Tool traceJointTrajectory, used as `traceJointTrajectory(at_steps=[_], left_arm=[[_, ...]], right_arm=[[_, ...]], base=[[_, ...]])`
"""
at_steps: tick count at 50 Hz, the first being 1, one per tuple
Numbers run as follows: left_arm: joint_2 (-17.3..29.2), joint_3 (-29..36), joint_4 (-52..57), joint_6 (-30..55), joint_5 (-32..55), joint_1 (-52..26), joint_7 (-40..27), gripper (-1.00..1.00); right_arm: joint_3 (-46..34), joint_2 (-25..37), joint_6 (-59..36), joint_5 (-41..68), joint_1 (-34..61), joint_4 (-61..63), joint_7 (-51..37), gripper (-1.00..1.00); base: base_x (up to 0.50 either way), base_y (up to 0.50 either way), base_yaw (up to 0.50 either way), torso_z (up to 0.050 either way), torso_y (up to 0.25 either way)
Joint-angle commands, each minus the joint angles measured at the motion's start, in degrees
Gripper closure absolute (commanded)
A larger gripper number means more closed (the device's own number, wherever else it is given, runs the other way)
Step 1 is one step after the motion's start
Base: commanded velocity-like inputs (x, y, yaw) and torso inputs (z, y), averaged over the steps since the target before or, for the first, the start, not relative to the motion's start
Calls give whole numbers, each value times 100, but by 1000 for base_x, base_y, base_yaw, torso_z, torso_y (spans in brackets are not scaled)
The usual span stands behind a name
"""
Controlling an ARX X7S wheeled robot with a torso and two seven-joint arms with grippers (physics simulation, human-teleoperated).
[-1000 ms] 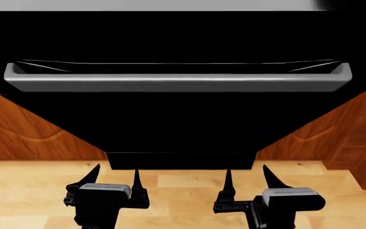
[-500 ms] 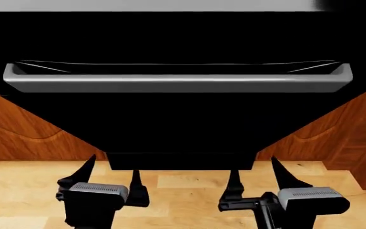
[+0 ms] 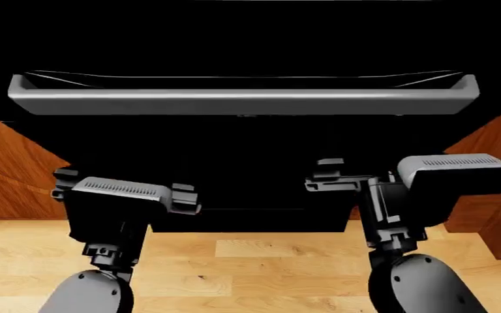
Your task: Close the dishwasher door
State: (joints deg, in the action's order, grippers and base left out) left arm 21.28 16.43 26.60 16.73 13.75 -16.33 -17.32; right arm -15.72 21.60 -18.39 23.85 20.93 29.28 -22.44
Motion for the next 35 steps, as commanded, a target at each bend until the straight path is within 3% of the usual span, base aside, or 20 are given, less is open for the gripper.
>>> traceJointTrajectory(at_steps=[1,9,18,20,23,29,35], left_arm=[[-53,10,-474,701,3,-1434,130,-100],[-235,263,-1551,668,-163,-2443,405,-100],[-716,659,-3592,283,-297,-3687,942,-100],[-844,709,-4114,108,-310,-3942,1060,-100],[-1053,746,-4956,-127,-263,-4327,1281,-100],[-1445,831,-6816,-884,-327,-5073,1613,-100],[-1991,866,-9997,-2531,-454,-6250,1893,-100]], right_arm=[[-158,-99,-399,-51,875,-222,7,-100],[-174,-70,-883,-90,935,-103,-302,-100],[-113,-80,-1860,32,1043,110,-818,-100],[-61,-300,-1943,79,2715,-1609,-245,-100],[-249,-597,-1353,-227,3920,-3799,307,-100],[-384,-810,-932,-438,4624,-5250,613,-100],[-550,-1230,-94,-693,5425,-7361,993,-100]], base=[[0,0,0,0,0],[0,0,0,0,0],[0,0,0,0,0],[0,0,0,0,0],[0,0,0,0,0],[0,0,0,0,0],[0,0,0,0,0]])
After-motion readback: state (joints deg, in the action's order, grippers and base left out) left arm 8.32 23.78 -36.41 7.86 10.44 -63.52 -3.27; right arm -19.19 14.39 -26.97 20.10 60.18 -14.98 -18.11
